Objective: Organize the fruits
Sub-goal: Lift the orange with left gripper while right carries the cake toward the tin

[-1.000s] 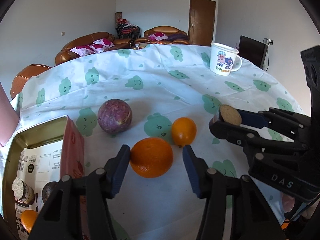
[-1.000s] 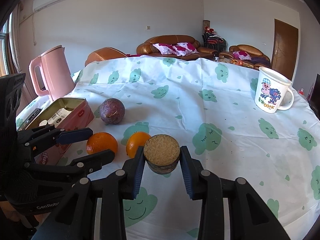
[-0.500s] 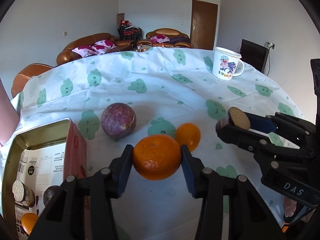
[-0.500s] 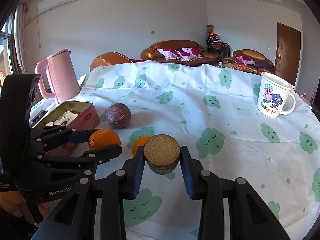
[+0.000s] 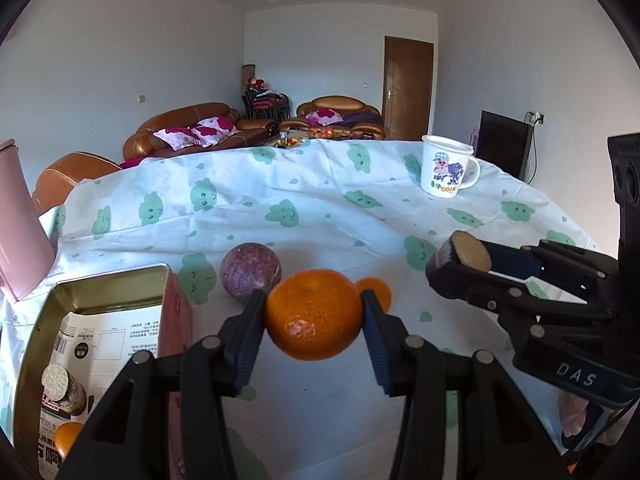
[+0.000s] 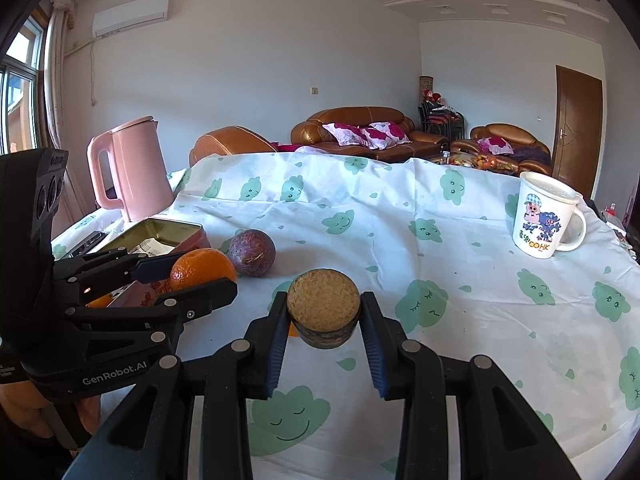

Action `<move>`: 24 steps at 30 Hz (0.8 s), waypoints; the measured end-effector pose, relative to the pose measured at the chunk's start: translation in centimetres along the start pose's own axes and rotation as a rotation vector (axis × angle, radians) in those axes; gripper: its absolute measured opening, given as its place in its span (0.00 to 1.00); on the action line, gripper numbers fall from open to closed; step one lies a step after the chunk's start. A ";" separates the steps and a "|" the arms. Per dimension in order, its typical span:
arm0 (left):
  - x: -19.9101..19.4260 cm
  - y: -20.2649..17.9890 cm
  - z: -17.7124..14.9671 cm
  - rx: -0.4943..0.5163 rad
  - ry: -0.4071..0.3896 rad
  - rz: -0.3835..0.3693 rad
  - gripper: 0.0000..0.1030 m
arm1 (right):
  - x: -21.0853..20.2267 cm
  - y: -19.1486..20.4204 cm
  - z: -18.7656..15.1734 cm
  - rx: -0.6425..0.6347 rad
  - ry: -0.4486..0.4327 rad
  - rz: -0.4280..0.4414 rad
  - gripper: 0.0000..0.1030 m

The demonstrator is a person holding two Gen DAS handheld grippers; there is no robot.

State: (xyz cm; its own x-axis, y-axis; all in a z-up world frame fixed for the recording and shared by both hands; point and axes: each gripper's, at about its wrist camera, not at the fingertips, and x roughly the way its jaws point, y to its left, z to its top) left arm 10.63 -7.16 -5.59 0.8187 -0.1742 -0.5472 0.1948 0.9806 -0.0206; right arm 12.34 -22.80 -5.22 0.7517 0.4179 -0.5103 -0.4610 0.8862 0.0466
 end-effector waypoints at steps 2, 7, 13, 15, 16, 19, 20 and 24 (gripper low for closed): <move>-0.3 0.1 0.0 -0.005 -0.013 0.003 0.47 | -0.2 0.1 0.0 -0.002 -0.011 0.001 0.36; -1.1 0.3 -0.1 -0.016 -0.057 0.009 0.47 | -0.8 0.1 -0.1 -0.008 -0.041 0.006 0.36; -1.8 0.4 -0.2 -0.021 -0.094 0.015 0.47 | -1.2 0.2 -0.1 -0.015 -0.067 0.006 0.36; -2.0 0.4 -0.2 -0.021 -0.105 0.016 0.47 | -1.4 0.3 -0.1 -0.018 -0.075 0.006 0.36; -2.1 0.3 -0.3 -0.020 -0.109 0.017 0.47 | -1.4 0.3 -0.1 -0.019 -0.079 0.005 0.36; -2.4 0.3 -0.3 -0.019 -0.122 0.020 0.47 | -1.6 0.4 -0.2 -0.023 -0.090 0.005 0.36; -2.5 0.3 -0.3 -0.020 -0.126 0.021 0.47 | -1.7 0.4 -0.2 -0.024 -0.093 0.005 0.36; -2.8 0.3 -0.3 -0.020 -0.143 0.024 0.47 | -1.9 0.4 -0.3 -0.029 -0.104 0.004 0.36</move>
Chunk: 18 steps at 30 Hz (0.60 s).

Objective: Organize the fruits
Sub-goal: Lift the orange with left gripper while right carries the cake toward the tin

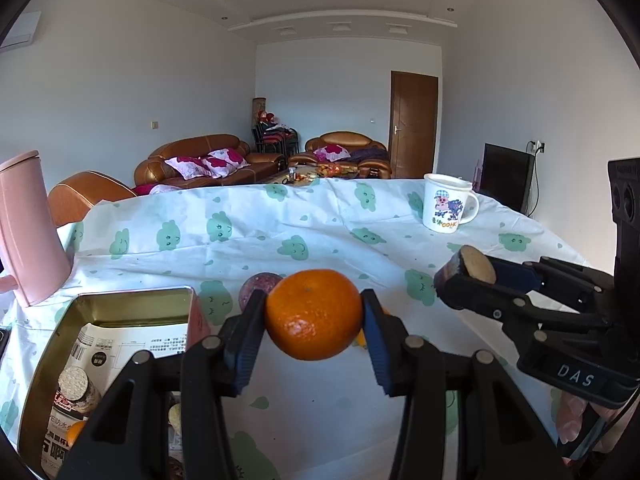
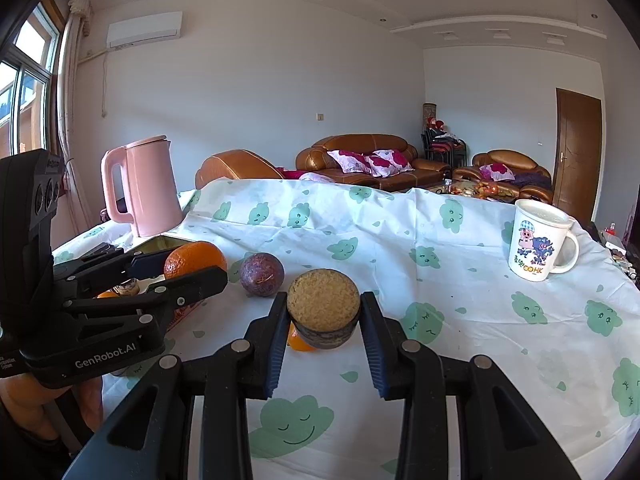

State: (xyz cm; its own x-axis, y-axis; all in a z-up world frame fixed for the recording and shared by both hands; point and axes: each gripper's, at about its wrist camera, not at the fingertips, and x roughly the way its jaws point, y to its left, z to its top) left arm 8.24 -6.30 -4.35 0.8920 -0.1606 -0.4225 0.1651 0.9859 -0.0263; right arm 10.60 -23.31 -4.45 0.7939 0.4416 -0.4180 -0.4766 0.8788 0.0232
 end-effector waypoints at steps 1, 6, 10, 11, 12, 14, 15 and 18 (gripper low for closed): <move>-0.1 0.0 0.0 0.000 -0.004 0.000 0.47 | -0.1 0.0 0.0 -0.001 -0.004 0.000 0.36; -0.5 0.0 0.0 0.002 -0.026 0.006 0.47 | -0.5 0.1 0.0 -0.009 -0.023 -0.001 0.36; -0.8 0.0 0.0 0.004 -0.040 0.010 0.47 | -0.8 0.2 0.0 -0.013 -0.038 -0.001 0.36; -0.8 0.0 0.0 0.005 -0.043 0.009 0.47 | -0.8 0.2 0.0 -0.014 -0.041 0.000 0.36; -0.9 0.0 0.0 0.006 -0.046 0.011 0.47 | -0.9 0.3 0.0 -0.016 -0.043 0.000 0.36; -1.0 -0.1 0.0 0.005 -0.055 0.015 0.47 | -1.0 0.3 0.0 -0.019 -0.050 -0.001 0.36; -1.1 0.0 -0.1 0.005 -0.059 0.016 0.47 | -1.1 0.3 0.0 -0.020 -0.054 0.000 0.36; -1.3 -0.1 -0.1 0.007 -0.071 0.022 0.47 | -1.3 0.4 -0.1 -0.023 -0.067 0.000 0.36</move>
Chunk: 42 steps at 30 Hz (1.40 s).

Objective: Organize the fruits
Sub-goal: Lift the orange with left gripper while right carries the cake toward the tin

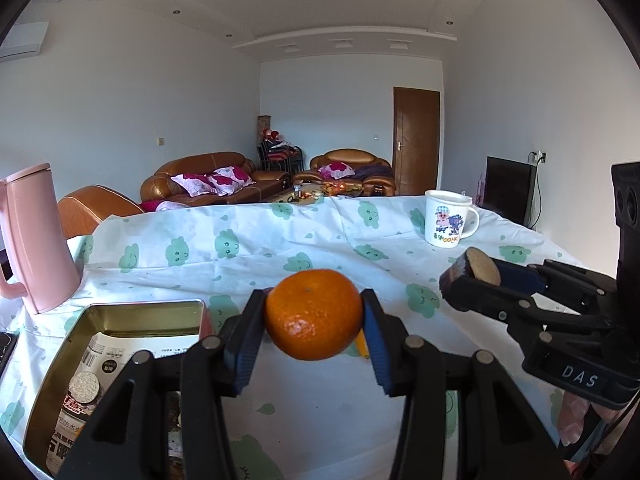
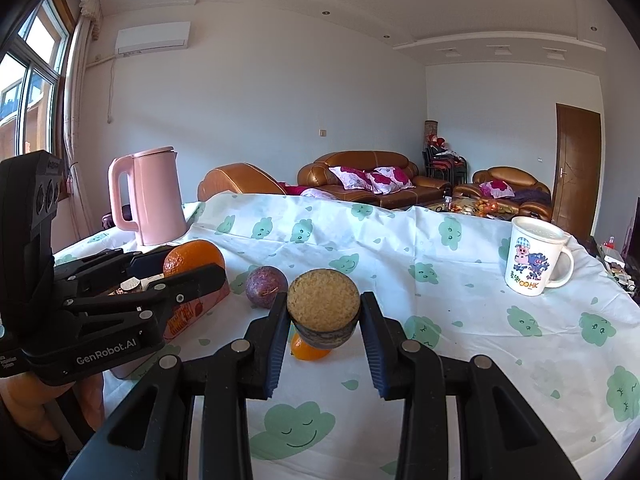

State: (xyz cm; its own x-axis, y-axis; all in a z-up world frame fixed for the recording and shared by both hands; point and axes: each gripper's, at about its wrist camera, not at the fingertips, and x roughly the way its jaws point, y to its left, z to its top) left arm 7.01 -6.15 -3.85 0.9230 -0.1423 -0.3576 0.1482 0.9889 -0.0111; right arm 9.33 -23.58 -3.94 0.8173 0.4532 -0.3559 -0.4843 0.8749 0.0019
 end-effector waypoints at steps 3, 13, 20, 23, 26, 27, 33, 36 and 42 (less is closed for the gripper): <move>-0.2 0.0 0.0 0.003 -0.012 0.005 0.47 | -0.2 0.0 0.0 -0.004 -0.013 0.000 0.36; -1.1 -0.3 -0.1 0.009 -0.058 0.027 0.47 | -1.1 0.3 0.1 -0.016 -0.059 0.000 0.36; -1.5 -0.4 -0.1 0.009 -0.077 0.029 0.47 | -1.9 0.6 0.0 -0.035 -0.098 -0.010 0.36; -1.7 -0.4 -0.1 0.010 -0.080 0.026 0.47 | -1.9 0.7 0.1 -0.040 -0.100 -0.020 0.36; -1.9 -0.4 -0.1 0.009 -0.086 0.021 0.47 | -2.0 0.7 0.1 -0.040 -0.104 -0.033 0.36; -2.0 -0.5 -0.2 0.009 -0.086 0.017 0.47 | -2.0 0.7 0.0 -0.039 -0.104 -0.038 0.36; -3.1 -0.5 -0.5 0.006 -0.095 -0.019 0.47 | -2.0 0.5 0.1 -0.017 -0.094 -0.084 0.36; -3.8 -0.1 -0.8 0.015 -0.085 -0.031 0.47 | -1.8 1.0 0.1 -0.018 -0.076 -0.100 0.36; -5.5 3.2 -1.1 -0.002 -0.028 0.021 0.47 | -0.7 4.4 0.8 -0.057 -0.014 -0.014 0.36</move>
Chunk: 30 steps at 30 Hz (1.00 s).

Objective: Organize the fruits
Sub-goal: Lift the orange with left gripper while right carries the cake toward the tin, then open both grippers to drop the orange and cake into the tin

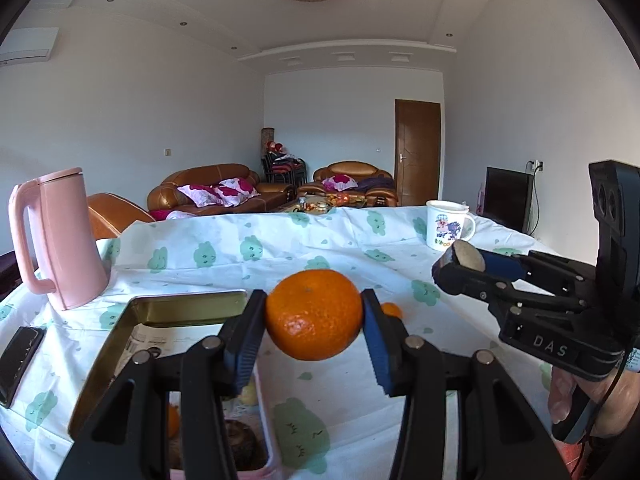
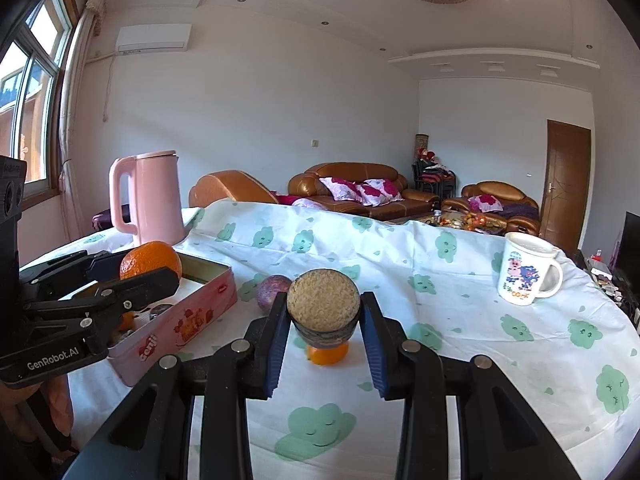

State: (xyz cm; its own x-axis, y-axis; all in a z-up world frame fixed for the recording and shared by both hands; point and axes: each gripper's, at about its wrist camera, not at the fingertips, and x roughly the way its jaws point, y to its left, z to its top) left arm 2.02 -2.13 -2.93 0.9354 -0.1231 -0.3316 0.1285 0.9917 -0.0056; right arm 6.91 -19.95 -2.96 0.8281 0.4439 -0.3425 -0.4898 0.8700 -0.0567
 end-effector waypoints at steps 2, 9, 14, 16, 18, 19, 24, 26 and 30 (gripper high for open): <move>-0.5 1.7 -0.2 -0.019 0.029 0.038 0.47 | 0.4 1.6 0.5 -0.028 0.017 0.055 0.36; -2.7 7.4 -1.1 -0.054 0.090 0.162 0.47 | 2.5 7.4 1.9 -0.077 0.103 0.266 0.36; -3.2 10.9 -1.9 -0.096 0.135 0.200 0.47 | 4.0 11.6 2.8 -0.131 0.157 0.365 0.36; -3.1 11.6 -2.3 -0.106 0.154 0.195 0.47 | 4.6 13.0 2.9 -0.155 0.181 0.387 0.36; -2.8 11.9 -2.7 -0.108 0.174 0.193 0.47 | 5.5 14.2 2.7 -0.176 0.210 0.393 0.36; -2.6 12.0 -2.9 -0.111 0.182 0.198 0.47 | 6.0 14.6 2.6 -0.184 0.225 0.395 0.36; -2.0 12.8 -3.7 -0.126 0.221 0.217 0.47 | 8.8 15.9 1.4 -0.199 0.312 0.401 0.36; -2.2 12.8 -3.9 -0.121 0.221 0.210 0.47 | 9.5 16.0 0.8 -0.195 0.338 0.400 0.36; -2.2 12.7 -3.9 -0.114 0.221 0.216 0.49 | 10.5 15.9 -0.1 -0.177 0.389 0.431 0.36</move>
State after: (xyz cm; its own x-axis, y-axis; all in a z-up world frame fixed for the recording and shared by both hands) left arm 0.25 10.84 -5.97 0.8412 0.0892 -0.5333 -0.1143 0.9934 -0.0141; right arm 7.82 -1.43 -7.54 0.4011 0.6084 -0.6848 -0.8244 0.5657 0.0197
